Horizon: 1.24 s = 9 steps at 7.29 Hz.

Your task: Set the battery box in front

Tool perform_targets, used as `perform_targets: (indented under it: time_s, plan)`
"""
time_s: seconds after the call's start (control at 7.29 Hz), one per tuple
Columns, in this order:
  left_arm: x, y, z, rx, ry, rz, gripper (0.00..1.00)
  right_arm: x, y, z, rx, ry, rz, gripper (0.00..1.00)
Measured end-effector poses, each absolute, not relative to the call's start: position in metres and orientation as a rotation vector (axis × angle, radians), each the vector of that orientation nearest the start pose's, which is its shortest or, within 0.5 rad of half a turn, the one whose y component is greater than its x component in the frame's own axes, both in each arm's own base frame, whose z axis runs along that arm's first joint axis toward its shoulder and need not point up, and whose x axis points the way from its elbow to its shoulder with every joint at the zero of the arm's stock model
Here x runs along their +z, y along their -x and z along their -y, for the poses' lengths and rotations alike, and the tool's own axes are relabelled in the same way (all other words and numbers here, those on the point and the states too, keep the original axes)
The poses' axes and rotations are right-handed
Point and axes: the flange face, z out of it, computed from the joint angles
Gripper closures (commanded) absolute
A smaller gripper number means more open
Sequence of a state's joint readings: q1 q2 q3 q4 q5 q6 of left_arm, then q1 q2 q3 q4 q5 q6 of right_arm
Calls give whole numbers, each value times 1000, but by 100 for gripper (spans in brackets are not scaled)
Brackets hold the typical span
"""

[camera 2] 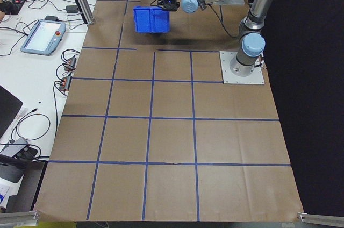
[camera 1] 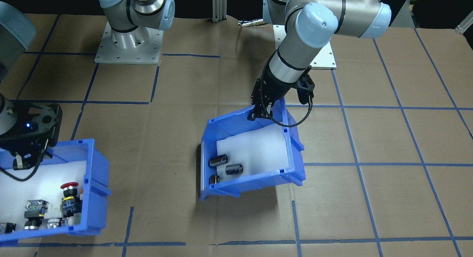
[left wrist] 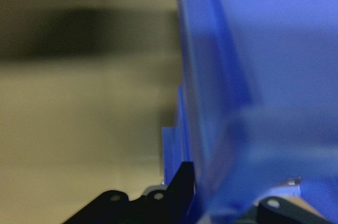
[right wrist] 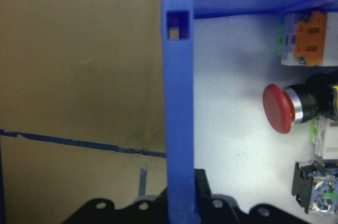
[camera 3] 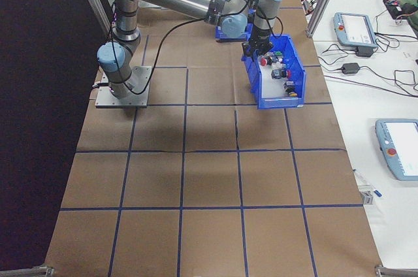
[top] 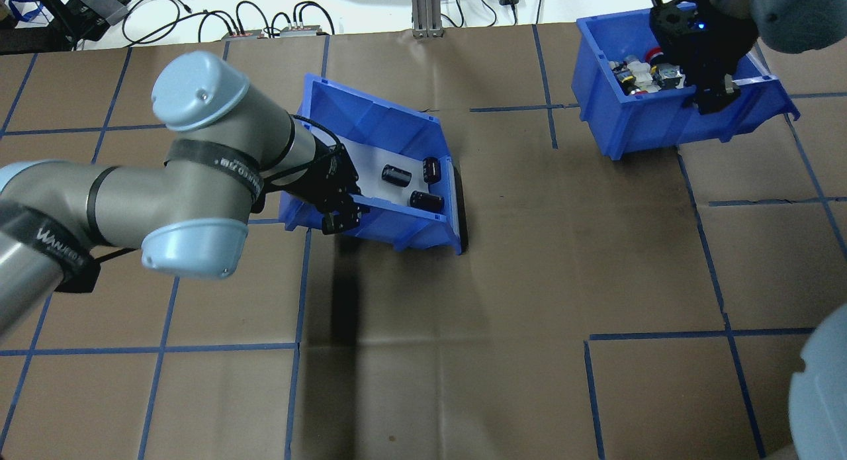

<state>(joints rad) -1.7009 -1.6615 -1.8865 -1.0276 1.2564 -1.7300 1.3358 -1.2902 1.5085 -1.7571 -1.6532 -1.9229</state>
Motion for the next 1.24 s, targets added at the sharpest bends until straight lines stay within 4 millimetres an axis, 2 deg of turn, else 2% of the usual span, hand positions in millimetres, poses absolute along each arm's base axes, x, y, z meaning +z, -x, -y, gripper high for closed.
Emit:
perform_targets:
  time_s: [0.14,0.41,0.82,1.24]
  plan:
    - [357,237,510,354,2444,-2428,100,382,25,588,145,2350,-2075,94]
    - [367,251,545,468,2470,-2467,100,375,21,549,156,2338,-2064,94]
    - [353,265,574,605,2467,-2499,100,350,7,501,109,2349,-2155,94]
    - [335,273,599,703,2463,-2521,100,338,3,486,90,2245,-2292,94]
